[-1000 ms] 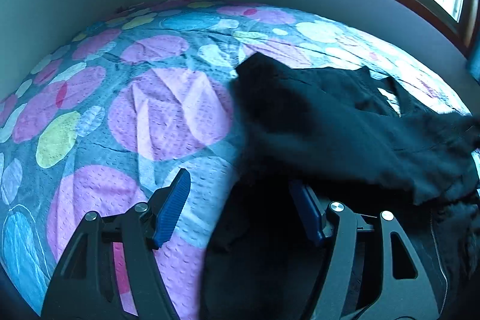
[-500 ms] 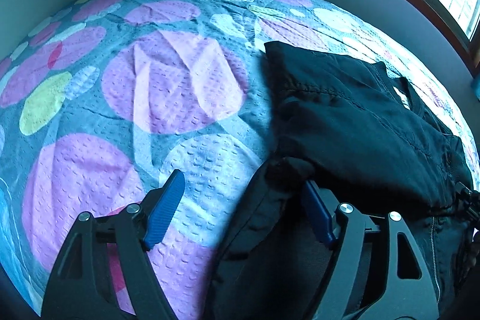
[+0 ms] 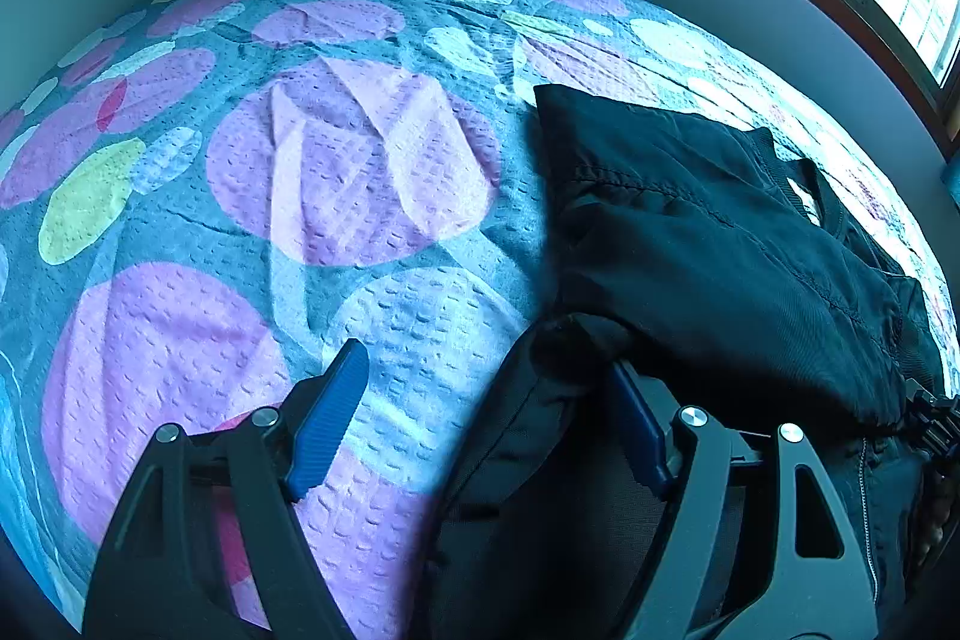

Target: Fold small clothes

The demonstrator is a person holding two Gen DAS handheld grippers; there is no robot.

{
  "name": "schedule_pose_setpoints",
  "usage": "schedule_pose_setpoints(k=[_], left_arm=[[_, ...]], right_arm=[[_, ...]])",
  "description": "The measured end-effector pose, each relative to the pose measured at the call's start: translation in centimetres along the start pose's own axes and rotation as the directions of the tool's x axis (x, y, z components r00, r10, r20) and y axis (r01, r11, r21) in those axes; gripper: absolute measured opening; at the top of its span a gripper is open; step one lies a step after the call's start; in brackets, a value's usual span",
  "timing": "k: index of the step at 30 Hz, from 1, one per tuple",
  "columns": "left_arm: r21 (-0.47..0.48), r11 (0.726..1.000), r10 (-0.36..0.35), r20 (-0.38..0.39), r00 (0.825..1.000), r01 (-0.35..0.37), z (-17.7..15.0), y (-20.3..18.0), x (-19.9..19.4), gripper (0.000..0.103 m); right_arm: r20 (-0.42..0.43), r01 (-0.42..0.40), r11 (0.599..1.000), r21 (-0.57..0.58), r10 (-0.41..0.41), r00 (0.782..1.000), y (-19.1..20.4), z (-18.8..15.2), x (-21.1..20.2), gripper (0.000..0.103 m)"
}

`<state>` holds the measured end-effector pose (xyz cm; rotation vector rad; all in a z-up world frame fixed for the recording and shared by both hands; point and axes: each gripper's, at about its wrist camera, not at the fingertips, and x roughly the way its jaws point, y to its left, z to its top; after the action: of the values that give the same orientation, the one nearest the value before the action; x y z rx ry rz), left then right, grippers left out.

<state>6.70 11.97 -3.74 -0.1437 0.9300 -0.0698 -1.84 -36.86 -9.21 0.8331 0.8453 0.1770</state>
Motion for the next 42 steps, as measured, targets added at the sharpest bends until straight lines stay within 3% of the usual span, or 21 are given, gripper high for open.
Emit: schedule_pose_setpoints(k=[9,13,22,36,39,42], left_arm=[[0.003,1.0,-0.003,-0.003,1.0,0.003,0.0,-0.1,0.0,0.079],[0.001,1.0,-0.003,-0.004,1.0,0.003,0.1,-0.2,0.0,0.079],[-0.002,1.0,-0.002,-0.004,1.0,0.002,0.1,-0.2,0.1,0.079],[-0.003,1.0,-0.005,-0.005,1.0,0.005,0.1,0.0,0.1,0.079],[0.006,1.0,-0.008,-0.008,1.0,0.008,0.1,-0.1,0.0,0.079],[0.017,0.999,-0.049,-0.025,0.998,0.049,-0.2,0.3,-0.9,0.079]], right_arm=[[0.069,0.029,0.998,-0.061,-0.024,0.997,1.4,-0.1,-1.7,0.01],[0.024,0.027,1.0,-0.014,-0.026,0.999,0.0,-0.1,-0.5,0.01],[0.012,-0.018,0.999,0.036,0.017,1.0,-0.7,0.0,-0.5,0.011],[-0.002,-0.01,0.999,0.04,0.01,1.0,-0.4,0.1,-1.0,0.017],[-0.01,0.003,1.0,0.025,-0.003,1.0,-0.1,-0.2,-1.9,0.021],[-0.011,0.026,1.0,-0.01,-0.026,1.0,0.3,-0.9,-3.8,0.037]])
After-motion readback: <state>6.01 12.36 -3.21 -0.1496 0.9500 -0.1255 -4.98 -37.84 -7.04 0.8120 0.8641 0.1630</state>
